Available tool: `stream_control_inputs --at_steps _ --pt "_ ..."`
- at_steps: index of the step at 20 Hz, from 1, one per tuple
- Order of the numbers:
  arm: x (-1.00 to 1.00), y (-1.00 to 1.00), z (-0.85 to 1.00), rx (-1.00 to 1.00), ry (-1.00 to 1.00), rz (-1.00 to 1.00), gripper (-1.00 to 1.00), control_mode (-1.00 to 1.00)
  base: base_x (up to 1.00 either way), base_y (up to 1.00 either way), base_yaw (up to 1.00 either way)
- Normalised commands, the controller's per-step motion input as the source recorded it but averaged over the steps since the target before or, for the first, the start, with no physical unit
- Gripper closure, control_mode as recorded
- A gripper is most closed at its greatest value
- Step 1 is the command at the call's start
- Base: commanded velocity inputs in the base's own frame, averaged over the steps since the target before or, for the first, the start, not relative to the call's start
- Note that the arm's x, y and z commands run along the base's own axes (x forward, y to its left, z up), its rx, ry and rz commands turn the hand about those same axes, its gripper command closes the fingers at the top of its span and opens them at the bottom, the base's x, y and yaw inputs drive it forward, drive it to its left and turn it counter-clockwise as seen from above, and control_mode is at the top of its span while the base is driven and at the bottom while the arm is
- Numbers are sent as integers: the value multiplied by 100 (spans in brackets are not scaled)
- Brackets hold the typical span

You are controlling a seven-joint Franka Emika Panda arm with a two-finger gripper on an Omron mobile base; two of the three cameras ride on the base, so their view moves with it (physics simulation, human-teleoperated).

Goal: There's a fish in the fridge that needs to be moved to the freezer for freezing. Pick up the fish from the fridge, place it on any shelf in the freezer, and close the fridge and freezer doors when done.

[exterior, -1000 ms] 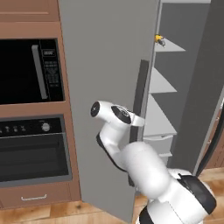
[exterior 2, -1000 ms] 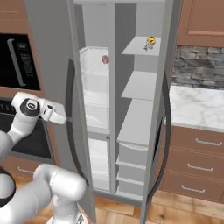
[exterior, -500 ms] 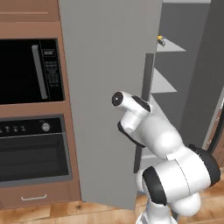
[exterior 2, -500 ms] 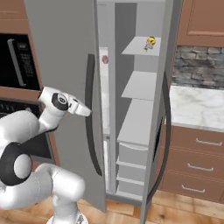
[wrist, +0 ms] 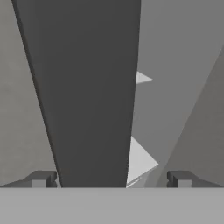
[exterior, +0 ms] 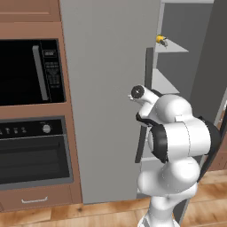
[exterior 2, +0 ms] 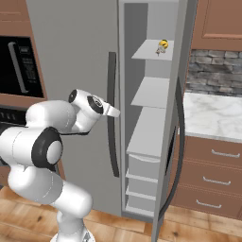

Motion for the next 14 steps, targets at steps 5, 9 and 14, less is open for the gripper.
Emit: stream_control_inputs --at_steps 5,9,14 --pt "73 -34 0 3 0 14 -100 -100 0 0 0" --pt "29 -10 0 1 0 7 -100 -100 0 0 0" --pt "-5 0 12 0 0 0 -100 -100 0 0 0"
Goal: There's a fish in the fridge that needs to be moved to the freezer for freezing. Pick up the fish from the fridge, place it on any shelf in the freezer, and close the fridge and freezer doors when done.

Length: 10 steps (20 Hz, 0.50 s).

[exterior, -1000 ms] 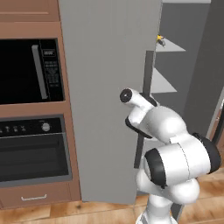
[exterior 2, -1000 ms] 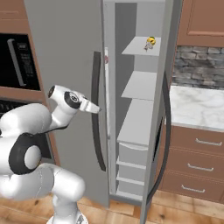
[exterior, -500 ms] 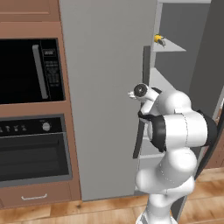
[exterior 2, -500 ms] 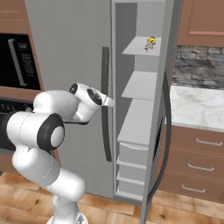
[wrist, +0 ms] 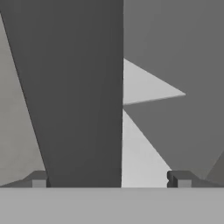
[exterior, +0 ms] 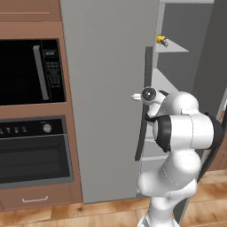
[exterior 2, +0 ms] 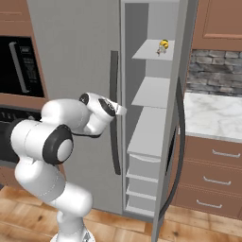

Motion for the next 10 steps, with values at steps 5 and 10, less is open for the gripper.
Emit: stream_control_inputs --at_steps 5,10 --pt "-33 2 17 0 0 1 -100 -100 0 0 0" --pt "4 5 10 0 4 10 -100 -100 0 0 0"
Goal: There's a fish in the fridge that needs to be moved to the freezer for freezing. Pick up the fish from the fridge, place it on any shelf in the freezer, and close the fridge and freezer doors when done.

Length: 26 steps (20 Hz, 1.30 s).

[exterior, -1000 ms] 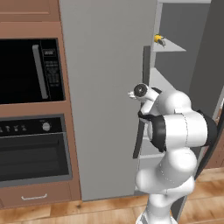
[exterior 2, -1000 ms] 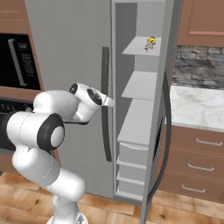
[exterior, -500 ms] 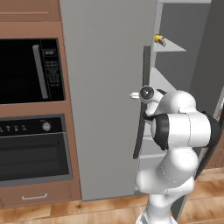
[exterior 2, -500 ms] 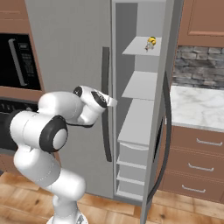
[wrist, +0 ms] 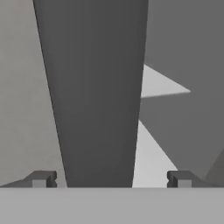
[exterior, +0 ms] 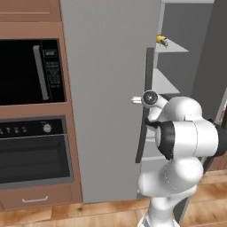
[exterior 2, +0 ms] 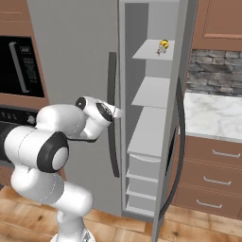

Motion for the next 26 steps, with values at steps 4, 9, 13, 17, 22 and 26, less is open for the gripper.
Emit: stream_control_inputs --at_steps 4,9,13,17,22,26 --pt "19 3 11 2 3 14 -100 -100 0 0 0" --pt "-24 2 24 1 0 11 -100 -100 0 0 0" --pt "-38 0 31 0 0 4 -100 -100 0 0 0" --pt "-55 11 58 0 0 7 -100 -100 0 0 0" --pt "-50 7 90 0 0 11 -100 -100 0 0 0" --pt "-48 1 100 0 0 11 -100 -100 0 0 0"
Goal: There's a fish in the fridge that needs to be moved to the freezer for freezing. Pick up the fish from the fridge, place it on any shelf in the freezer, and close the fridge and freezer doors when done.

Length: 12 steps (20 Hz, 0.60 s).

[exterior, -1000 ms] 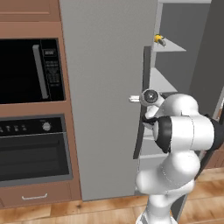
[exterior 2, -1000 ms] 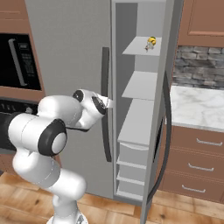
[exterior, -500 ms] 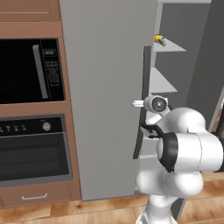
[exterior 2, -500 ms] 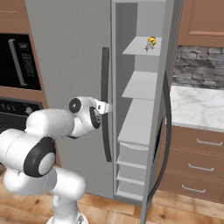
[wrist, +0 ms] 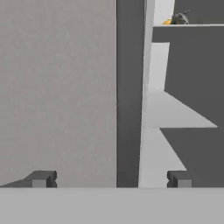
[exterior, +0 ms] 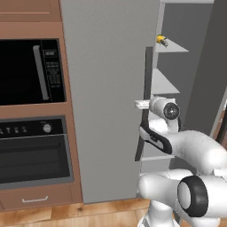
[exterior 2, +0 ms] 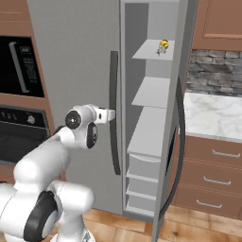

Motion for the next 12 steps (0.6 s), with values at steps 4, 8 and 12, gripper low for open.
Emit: stream_control_inputs --at_steps 4,8,12 --pt "-53 0 100 0 5 9 -100 -100 0 0 0" --pt "-62 10 96 0 14 8 -100 -100 0 0 0" --pt "-87 0 54 -1 8 9 -100 -100 0 0 0"
